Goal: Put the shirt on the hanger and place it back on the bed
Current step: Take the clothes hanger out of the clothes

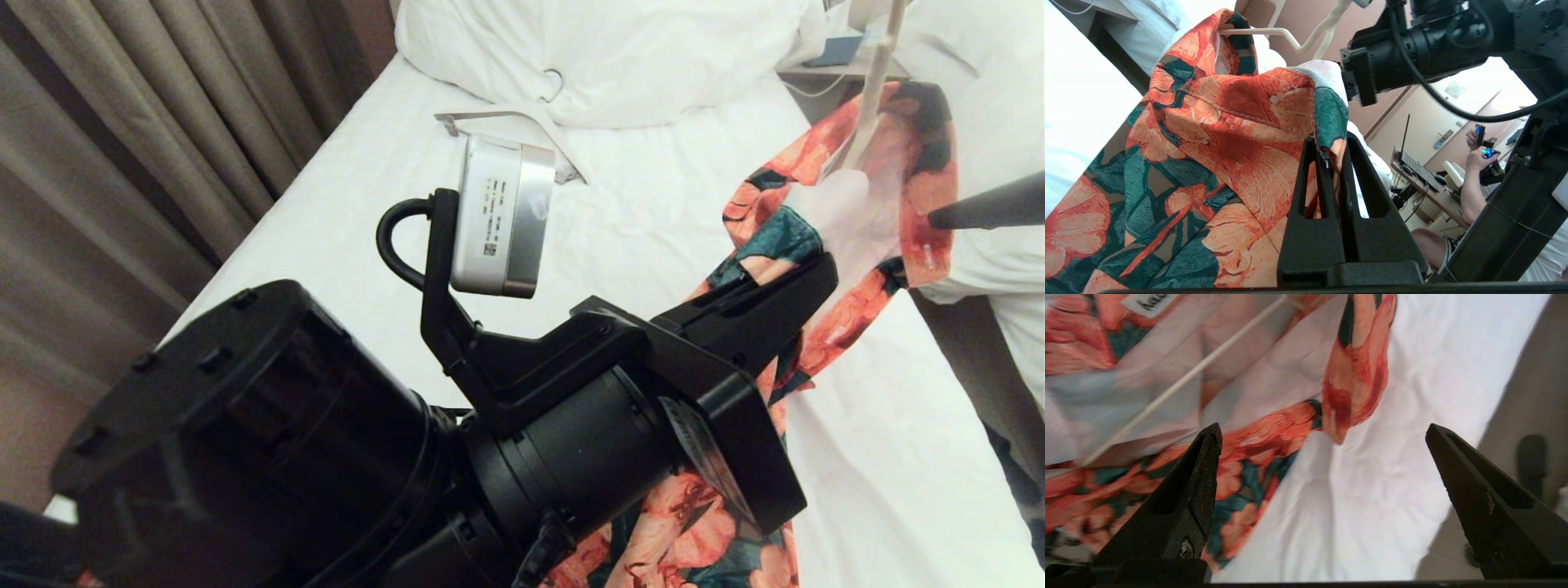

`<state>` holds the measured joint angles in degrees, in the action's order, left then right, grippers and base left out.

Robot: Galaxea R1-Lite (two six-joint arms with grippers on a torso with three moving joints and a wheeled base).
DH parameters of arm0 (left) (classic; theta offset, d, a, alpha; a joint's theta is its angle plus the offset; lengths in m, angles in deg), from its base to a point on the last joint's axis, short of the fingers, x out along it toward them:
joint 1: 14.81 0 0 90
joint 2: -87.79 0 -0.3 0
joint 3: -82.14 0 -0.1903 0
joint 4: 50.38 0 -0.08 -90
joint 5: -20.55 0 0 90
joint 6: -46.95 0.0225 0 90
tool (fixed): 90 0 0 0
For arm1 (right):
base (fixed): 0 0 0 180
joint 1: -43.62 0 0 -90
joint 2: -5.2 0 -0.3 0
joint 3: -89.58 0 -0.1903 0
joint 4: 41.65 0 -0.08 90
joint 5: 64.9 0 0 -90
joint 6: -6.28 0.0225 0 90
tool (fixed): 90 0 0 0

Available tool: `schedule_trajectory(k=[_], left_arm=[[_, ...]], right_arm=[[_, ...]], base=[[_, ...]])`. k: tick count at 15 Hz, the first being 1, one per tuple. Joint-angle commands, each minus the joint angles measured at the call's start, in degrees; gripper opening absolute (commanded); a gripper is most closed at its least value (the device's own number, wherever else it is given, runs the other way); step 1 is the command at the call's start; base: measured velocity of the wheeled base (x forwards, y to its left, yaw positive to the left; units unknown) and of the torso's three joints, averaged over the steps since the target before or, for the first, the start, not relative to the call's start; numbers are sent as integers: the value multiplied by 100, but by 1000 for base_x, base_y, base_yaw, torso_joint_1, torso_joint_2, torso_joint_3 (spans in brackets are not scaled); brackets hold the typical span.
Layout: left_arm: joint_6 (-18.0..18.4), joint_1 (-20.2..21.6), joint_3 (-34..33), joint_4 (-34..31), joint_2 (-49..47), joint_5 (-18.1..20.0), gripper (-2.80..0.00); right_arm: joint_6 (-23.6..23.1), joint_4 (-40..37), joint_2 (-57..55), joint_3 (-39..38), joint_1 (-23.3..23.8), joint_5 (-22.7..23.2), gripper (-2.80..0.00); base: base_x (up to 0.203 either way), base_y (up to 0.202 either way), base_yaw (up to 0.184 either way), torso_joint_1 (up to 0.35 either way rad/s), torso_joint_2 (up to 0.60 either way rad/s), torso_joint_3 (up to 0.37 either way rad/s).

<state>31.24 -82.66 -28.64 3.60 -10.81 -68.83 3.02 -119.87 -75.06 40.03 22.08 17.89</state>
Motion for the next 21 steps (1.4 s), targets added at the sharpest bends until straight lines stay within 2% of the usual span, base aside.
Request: schedule_trajectory(k=[1,6,10,11,21], left_arm=[[-11,0,2,44,7,-1,-280],[-11,0,11,44,34,-9,-280],[-11,0,11,44,42,-9,-280],[-11,0,11,44,42,-9,-280],[-11,0,19,44,42,-9,-280]], right_arm=[[-100,15,-101,-22,91,-8,0],[-462,800,-403,-316,425,-8,0],[-482,1090,-579,-390,448,9,0],[-482,1098,-579,-390,448,18,-280],[-473,1108,-499,-337,439,18,-280]], base=[[0,0,0,0,0,0],[0,0,0,0,0,0],[0,0,0,0,0,0],[0,0,0,0,0,0],[0,0,0,0,0,0]])
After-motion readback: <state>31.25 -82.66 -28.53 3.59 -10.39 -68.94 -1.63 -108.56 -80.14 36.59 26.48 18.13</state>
